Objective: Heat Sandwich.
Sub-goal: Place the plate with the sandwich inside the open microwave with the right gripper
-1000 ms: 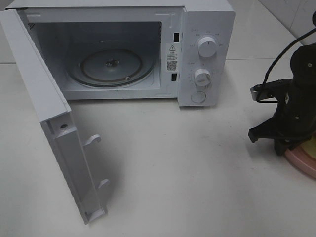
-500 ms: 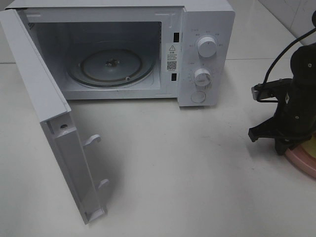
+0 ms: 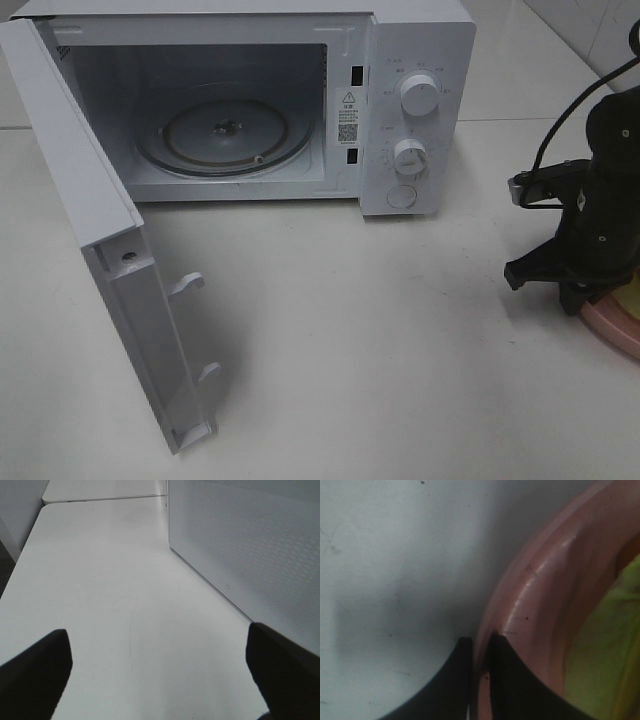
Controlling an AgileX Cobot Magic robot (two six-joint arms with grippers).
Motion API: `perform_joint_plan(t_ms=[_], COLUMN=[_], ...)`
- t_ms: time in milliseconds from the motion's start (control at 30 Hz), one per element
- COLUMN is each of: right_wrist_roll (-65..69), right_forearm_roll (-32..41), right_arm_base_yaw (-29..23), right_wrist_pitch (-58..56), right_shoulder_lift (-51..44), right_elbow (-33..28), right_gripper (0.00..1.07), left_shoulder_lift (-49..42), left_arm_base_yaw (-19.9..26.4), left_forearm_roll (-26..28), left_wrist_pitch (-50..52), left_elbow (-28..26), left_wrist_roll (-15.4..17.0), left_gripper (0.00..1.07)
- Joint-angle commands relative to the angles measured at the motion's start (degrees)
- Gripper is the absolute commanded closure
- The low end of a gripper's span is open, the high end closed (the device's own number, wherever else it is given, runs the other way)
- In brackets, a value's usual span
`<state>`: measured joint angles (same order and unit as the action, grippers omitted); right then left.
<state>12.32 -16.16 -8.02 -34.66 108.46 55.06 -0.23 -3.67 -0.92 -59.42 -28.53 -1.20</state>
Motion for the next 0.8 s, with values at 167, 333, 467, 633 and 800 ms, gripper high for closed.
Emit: perform_joint_plan(t_ms=[167,333,467,633,800], right_wrist_roll=[3.4,7.3,9.1,9.7,9.8], right_forearm_roll=[-4.0,-8.1,-10.7,-11.9,-12.0], right_arm_base_yaw=[-3.6,-5.9,-8.0,-10.3,-12.1], right_wrist_pitch=[-3.8,-6.9,-9.1,-11.7,-14.2], right_shoulder_lift=[-0.6,-1.0,-1.9,-4.0,-8.0], right_elbow=[-0.3,-0.3,-0.3,-0.5,-2.4], right_gripper=[1.07,1.07,1.07,1.07,1.07], left_shoulder_lift=[-1.5,-1.5,-1.5,-1.5,-1.5], left_arm_base_yaw=[0.1,0.1,0.1,0.1,0.1], left_forearm_roll=[0.3,0.3,0.3,0.3,0.3], left_wrist_pitch=[0.5,0.5,0.5,0.5,0.5], left_elbow=[0.2,0.2,0.2,0.2,0.2], left_wrist_roll=[-0.1,-0.1,-0.1,-0.1,-0.1], left_gripper=[0.17,0.17,0.17,0.17,0.17])
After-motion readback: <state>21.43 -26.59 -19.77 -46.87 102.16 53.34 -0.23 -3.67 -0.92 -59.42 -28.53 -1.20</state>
